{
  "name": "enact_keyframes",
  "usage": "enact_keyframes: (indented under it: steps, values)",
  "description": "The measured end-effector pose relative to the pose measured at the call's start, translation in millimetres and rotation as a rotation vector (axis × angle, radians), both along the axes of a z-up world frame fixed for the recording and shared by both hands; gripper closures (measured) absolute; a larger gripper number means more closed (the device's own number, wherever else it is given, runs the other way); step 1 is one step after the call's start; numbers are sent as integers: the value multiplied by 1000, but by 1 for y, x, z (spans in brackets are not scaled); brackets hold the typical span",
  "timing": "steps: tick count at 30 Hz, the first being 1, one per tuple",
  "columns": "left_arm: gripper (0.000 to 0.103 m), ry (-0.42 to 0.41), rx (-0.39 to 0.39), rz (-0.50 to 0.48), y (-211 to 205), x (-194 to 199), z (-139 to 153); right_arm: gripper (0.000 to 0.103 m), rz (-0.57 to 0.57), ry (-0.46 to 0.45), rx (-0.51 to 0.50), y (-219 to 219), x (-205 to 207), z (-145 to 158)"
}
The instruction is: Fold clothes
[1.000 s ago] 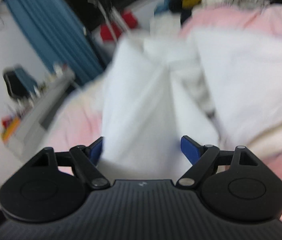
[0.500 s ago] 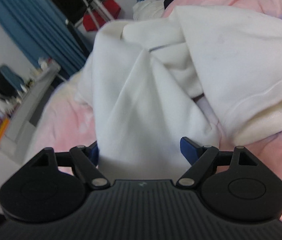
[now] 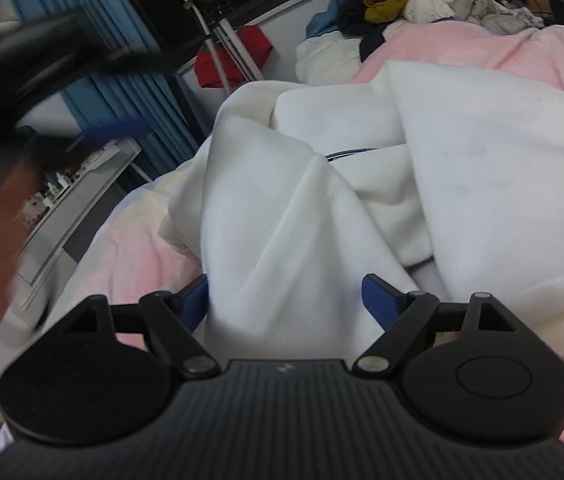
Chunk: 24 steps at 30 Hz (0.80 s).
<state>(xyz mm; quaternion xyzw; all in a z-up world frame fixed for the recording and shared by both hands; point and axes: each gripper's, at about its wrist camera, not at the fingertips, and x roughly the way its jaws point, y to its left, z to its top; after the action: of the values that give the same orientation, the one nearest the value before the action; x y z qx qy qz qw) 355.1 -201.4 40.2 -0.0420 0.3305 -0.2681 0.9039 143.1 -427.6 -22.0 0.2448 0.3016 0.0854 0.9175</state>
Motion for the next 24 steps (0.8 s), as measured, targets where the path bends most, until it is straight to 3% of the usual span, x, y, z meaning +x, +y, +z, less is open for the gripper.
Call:
enact_keyframes:
  steps: [2,3,4,6,12,18,24]
  values:
    - [42,15,69,10,-27,31,-16,19,1,-5,20,-2,2,-2]
    - [54,32,91,20,-36,43,-23,19,2,-10,30,-4,2,-3]
    - [74,57,100,31,-41,53,-30,19,3,-15,39,-5,2,-4]
    - [95,83,108,47,-46,63,-38,19,4,-30,54,-7,1,-7]
    - [98,-24,37,36,-10,5,-10,19,-10,-91,112,-17,-4,-4]
    - [98,-115,-27,65,63,-127,43,19,105,-196,205,-14,-23,17]
    - [98,-130,-44,171,132,-267,38,20,262,-301,296,-4,-44,41]
